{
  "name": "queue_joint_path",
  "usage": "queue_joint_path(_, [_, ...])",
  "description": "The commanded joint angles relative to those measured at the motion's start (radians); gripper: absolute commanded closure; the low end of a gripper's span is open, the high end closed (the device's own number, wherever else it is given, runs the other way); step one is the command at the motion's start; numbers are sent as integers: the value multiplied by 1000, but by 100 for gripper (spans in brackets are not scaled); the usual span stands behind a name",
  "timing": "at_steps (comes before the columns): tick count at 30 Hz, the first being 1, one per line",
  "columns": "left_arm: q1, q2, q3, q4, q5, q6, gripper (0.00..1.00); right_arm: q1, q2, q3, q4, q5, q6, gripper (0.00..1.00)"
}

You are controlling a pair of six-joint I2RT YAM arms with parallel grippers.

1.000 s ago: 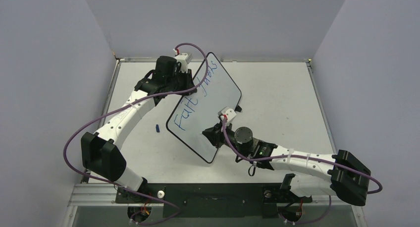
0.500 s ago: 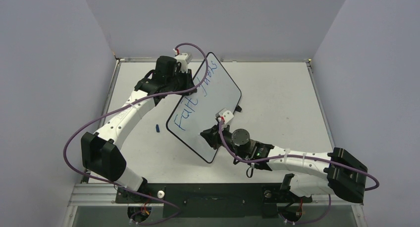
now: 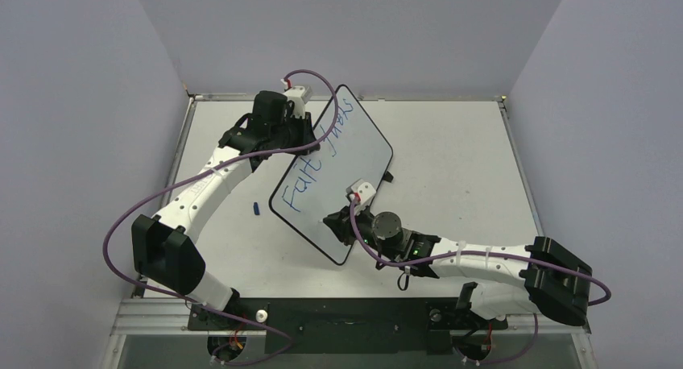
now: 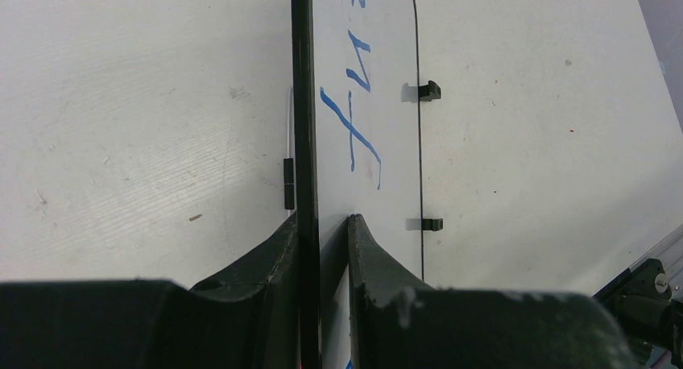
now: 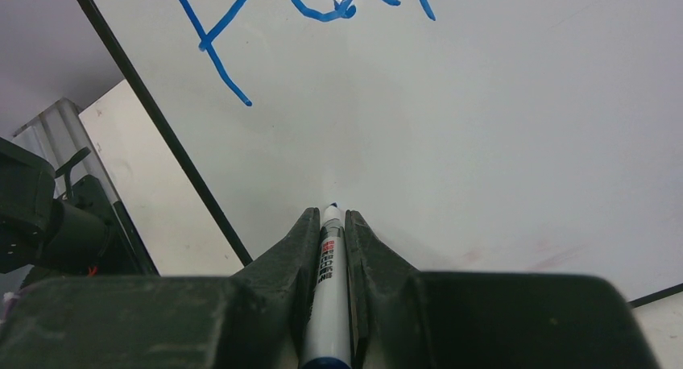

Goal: Write a sentence on the whiteboard

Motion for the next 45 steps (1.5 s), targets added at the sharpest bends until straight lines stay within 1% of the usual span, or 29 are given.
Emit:
queue_joint_path(1, [20,-7,29,56,-142,106,100,21,21,40,65,5,1,100])
queue_joint_path(22, [21,-1,31,56,-141,106,100,92,45,21,33,26,0,100])
queue_joint_path(45, [23,-11,32,56,-138,104,100,88,-7,-39,-24,128,0,100])
